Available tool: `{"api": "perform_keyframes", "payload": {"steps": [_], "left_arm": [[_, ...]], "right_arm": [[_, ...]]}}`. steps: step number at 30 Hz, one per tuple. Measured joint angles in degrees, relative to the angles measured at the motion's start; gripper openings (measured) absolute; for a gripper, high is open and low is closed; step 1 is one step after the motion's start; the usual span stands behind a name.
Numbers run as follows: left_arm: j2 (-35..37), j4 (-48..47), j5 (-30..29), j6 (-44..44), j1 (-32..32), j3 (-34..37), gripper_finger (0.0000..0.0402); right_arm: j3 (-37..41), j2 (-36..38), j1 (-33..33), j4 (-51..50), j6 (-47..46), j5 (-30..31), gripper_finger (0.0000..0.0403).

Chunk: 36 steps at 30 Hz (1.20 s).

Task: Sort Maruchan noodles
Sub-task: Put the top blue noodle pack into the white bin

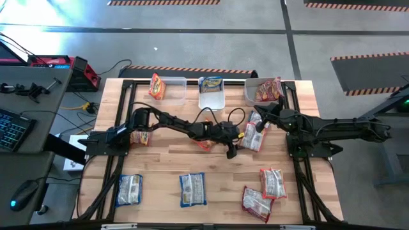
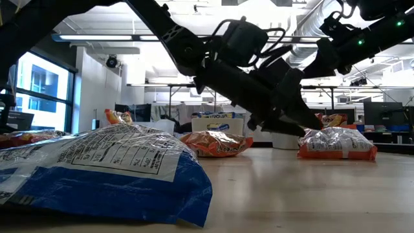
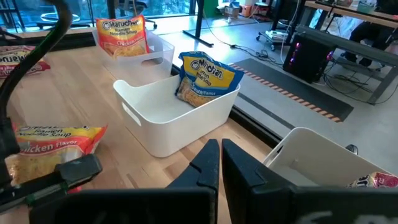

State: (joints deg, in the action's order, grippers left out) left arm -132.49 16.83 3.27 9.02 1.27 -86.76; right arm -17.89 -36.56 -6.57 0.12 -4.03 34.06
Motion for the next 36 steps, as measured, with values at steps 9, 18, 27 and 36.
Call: {"api": "perform_keyframes", "payload": {"steps": [9, 18, 27, 36], "left_arm": [[0.0, 0.5, -0.7, 0.3, -0.2, 0.0, 0.0253], [-0.1, 0.1, -2.0, -0.5, -0.3, 0.0, 0.0253], [-3.5, 4.5, -0.6, -0.3, -0.3, -0.4, 0.0252], [-4.2, 4.1, -0.8, 0.8, -0.3, -1.5, 0.0206]], "right_arm": [[0.0, 0.0, 0.0, 0.3, -0.2, 0.0, 0.0], [0.0, 0.0, 0.0, 0.4, -0.4, 0.0, 0.0], [0.0, -0.2, 0.0, 0.7, -0.4, -0.1, 0.0], [0.0, -0.2, 0.0, 0.6, -0.4, -0.2, 0.0]]}}
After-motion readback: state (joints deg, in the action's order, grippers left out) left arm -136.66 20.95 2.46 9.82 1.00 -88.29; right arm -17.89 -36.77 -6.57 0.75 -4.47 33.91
